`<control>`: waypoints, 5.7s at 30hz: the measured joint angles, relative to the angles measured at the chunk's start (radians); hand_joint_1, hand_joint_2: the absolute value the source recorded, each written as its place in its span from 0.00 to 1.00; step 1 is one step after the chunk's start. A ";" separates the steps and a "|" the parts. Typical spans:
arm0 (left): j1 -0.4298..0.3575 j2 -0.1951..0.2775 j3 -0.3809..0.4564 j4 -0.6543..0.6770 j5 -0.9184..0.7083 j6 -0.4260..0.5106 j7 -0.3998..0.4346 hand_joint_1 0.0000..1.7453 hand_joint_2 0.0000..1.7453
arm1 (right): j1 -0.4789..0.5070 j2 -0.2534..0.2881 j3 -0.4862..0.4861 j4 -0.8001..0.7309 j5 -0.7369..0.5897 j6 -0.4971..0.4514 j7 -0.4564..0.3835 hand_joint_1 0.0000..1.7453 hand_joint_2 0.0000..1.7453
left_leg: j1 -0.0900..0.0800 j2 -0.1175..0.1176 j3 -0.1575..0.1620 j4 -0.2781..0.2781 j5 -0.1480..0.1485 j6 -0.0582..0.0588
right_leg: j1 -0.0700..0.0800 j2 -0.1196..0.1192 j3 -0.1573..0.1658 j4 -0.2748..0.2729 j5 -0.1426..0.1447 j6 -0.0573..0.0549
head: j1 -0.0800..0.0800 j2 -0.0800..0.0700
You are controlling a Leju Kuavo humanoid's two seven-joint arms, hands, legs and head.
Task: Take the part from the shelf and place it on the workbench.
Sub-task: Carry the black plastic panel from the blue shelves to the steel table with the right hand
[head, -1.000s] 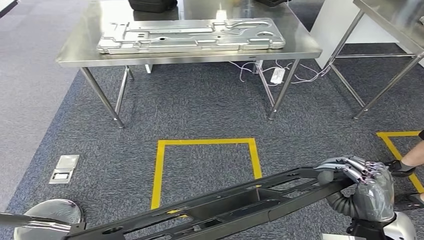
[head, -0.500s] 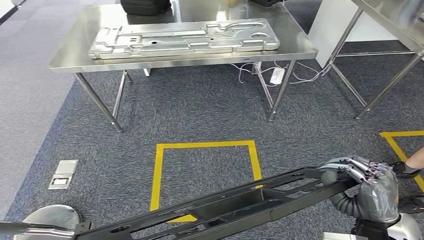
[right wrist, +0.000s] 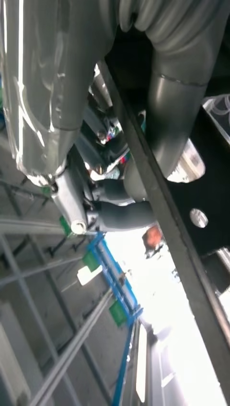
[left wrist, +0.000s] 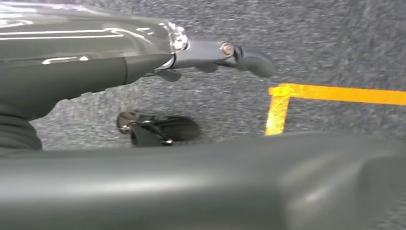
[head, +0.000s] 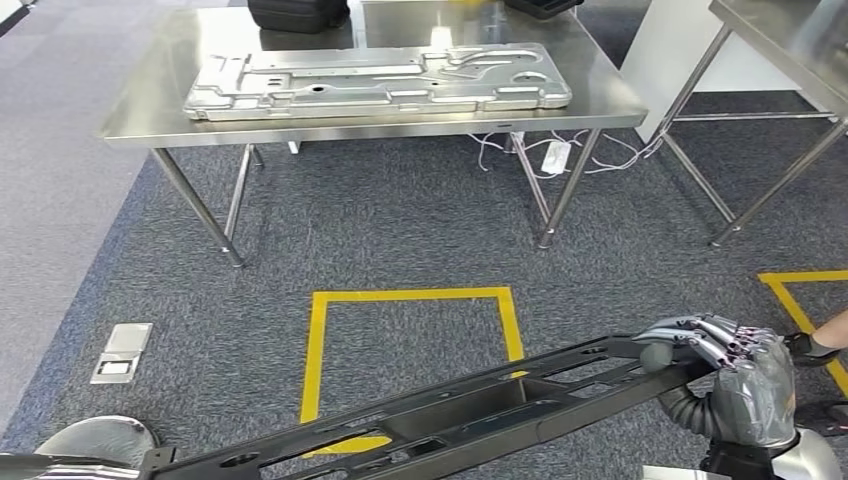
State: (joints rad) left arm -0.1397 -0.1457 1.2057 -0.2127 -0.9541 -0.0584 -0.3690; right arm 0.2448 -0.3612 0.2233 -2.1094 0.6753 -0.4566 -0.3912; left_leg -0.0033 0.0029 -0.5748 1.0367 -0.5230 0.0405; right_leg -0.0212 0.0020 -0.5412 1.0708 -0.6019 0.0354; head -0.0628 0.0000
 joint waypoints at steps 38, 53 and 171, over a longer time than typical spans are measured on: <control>0.016 -0.010 -0.018 0.000 0.000 -0.005 0.017 0.00 1.00 | 0.066 0.008 -0.047 -0.034 0.012 0.029 0.075 1.00 1.00 | 0.007 -0.001 0.044 -0.004 -0.035 -0.001 | 0.000 -0.002 -0.098 0.112 0.024 0.013 | 0.000 0.000; 0.026 -0.011 -0.018 0.000 -0.002 -0.006 0.022 0.00 1.00 | 0.093 0.010 -0.054 -0.059 0.019 0.048 0.084 1.00 1.00 | 0.006 -0.002 -0.076 0.187 -0.062 -0.038 | 0.001 -0.001 0.004 -0.026 0.028 -0.039 | 0.000 0.000; 0.051 -0.001 -0.057 0.000 -0.072 -0.012 0.054 0.00 1.00 | 0.186 0.083 -0.168 -0.130 0.150 -0.004 0.092 1.00 1.00 | 0.006 -0.001 -0.053 0.205 -0.156 -0.048 | -0.003 -0.006 -0.016 -0.033 0.041 -0.039 | -0.001 0.000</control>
State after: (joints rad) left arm -0.0887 -0.1469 1.1486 -0.2129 -1.0259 -0.0709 -0.3147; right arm 0.4311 -0.2780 0.0557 -2.2395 0.8256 -0.4603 -0.2994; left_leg 0.0029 0.0017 -0.6274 1.2417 -0.6793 -0.0076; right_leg -0.0239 -0.0043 -0.5570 1.0383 -0.5607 -0.0033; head -0.0634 0.0000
